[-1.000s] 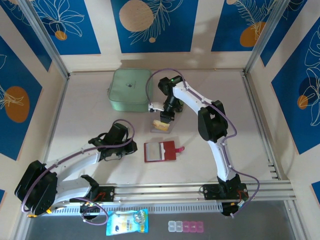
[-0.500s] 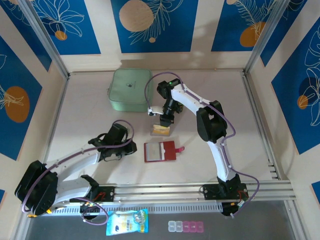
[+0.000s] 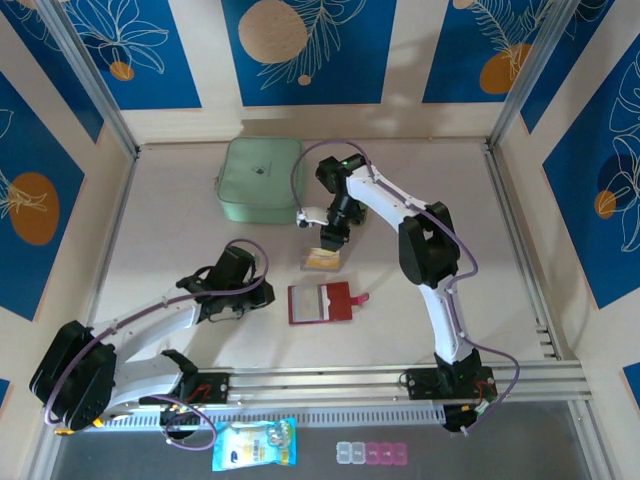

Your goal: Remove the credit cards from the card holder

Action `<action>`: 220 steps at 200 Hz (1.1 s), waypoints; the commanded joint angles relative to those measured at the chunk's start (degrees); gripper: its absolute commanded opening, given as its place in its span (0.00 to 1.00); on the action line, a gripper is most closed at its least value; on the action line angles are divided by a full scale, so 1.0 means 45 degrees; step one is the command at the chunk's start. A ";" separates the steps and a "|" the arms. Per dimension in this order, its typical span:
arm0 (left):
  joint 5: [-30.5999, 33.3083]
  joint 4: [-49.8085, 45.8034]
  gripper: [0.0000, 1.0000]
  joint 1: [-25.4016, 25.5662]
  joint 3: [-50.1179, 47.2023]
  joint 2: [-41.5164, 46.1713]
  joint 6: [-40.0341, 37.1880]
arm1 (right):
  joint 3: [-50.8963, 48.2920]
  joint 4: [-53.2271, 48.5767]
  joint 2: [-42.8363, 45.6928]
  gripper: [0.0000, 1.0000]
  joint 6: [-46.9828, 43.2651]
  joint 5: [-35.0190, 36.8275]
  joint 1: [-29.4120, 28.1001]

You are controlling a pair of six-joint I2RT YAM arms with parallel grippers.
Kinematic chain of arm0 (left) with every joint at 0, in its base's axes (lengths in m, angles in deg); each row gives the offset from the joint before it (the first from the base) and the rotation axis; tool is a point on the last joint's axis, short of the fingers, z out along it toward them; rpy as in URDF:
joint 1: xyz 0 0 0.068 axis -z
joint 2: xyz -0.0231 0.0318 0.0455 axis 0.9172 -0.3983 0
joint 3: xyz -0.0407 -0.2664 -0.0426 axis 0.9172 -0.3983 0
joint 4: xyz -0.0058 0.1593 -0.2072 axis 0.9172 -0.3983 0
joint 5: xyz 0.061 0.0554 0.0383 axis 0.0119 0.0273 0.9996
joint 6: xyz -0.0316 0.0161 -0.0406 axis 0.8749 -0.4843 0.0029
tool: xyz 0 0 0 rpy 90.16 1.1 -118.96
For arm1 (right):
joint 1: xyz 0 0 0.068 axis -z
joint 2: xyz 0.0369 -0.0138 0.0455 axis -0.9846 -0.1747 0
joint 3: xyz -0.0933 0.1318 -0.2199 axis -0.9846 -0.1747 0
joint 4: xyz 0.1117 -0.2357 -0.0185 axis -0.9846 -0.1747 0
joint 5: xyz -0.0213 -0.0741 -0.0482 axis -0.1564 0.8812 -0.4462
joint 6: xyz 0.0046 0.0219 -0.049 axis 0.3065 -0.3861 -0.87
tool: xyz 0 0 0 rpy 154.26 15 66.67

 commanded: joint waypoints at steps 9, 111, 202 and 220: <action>-0.0284 0.0291 0.12 -0.0180 -0.0211 -0.0095 -0.0009 | -0.0240 0.0496 0.1410 0.17 0.0681 0.0079 -0.0025; -0.1418 0.1673 0.12 -0.0137 0.0112 -0.1277 0.0213 | -0.5066 0.4105 0.3605 0.06 0.5113 -0.0237 -0.0586; -0.1761 0.2085 0.12 -0.0100 0.0076 -0.1665 0.0339 | -0.7028 0.6476 0.3493 0.06 0.6928 0.2703 -0.0860; -0.1799 0.2142 0.12 -0.0092 0.0087 -0.1738 0.0378 | -0.7052 0.6768 0.3462 0.06 0.7045 0.2835 -0.0839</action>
